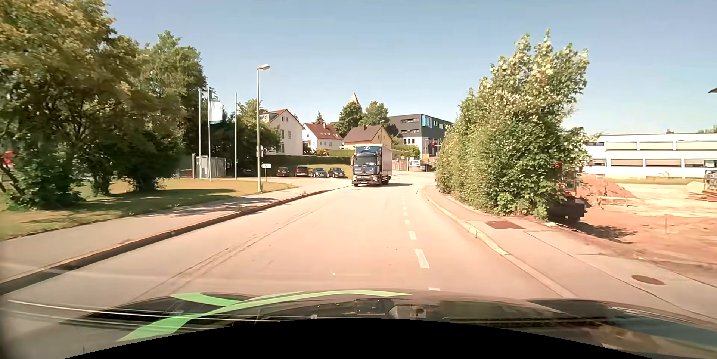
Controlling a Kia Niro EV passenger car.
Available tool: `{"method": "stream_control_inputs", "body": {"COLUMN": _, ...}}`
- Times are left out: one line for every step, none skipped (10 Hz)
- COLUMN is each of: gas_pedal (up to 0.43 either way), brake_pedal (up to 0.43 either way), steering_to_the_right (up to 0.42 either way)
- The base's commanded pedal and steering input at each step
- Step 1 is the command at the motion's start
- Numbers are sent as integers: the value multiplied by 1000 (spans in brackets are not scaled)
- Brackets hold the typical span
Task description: Follow the waypoints while adhering to traffic rules and regulations
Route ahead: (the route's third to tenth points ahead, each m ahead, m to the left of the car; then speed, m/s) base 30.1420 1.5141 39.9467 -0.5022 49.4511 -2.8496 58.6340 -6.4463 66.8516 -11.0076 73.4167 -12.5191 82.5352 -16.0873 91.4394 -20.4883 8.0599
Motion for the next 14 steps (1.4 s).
{"method": "stream_control_inputs", "body": {"gas_pedal": 39, "brake_pedal": 0, "steering_to_the_right": 6}}
{"method": "stream_control_inputs", "body": {"gas_pedal": 39, "brake_pedal": 0, "steering_to_the_right": 8}}
{"method": "stream_control_inputs", "body": {"gas_pedal": 39, "brake_pedal": 0, "steering_to_the_right": 10}}
{"method": "stream_control_inputs", "body": {"gas_pedal": 39, "brake_pedal": 0, "steering_to_the_right": 15}}
{"method": "stream_control_inputs", "body": {"gas_pedal": 39, "brake_pedal": 0, "steering_to_the_right": 20}}
{"method": "stream_control_inputs", "body": {"gas_pedal": 39, "brake_pedal": 0, "steering_to_the_right": 21}}
{"method": "stream_control_inputs", "body": {"gas_pedal": 39, "brake_pedal": 0, "steering_to_the_right": 21}}
{"method": "stream_control_inputs", "body": {"gas_pedal": 39, "brake_pedal": 0, "steering_to_the_right": 21}}
{"method": "stream_control_inputs", "body": {"gas_pedal": 39, "brake_pedal": 0, "steering_to_the_right": 21}}
{"method": "stream_control_inputs", "body": {"gas_pedal": 39, "brake_pedal": 0, "steering_to_the_right": 21}}
{"method": "stream_control_inputs", "body": {"gas_pedal": 39, "brake_pedal": 0, "steering_to_the_right": 21}}
{"method": "stream_control_inputs", "body": {"gas_pedal": 39, "brake_pedal": 0, "steering_to_the_right": 21}}
{"method": "stream_control_inputs", "body": {"gas_pedal": 39, "brake_pedal": 0, "steering_to_the_right": 22}}
{"method": "stream_control_inputs", "body": {"gas_pedal": 39, "brake_pedal": 0, "steering_to_the_right": 21}}
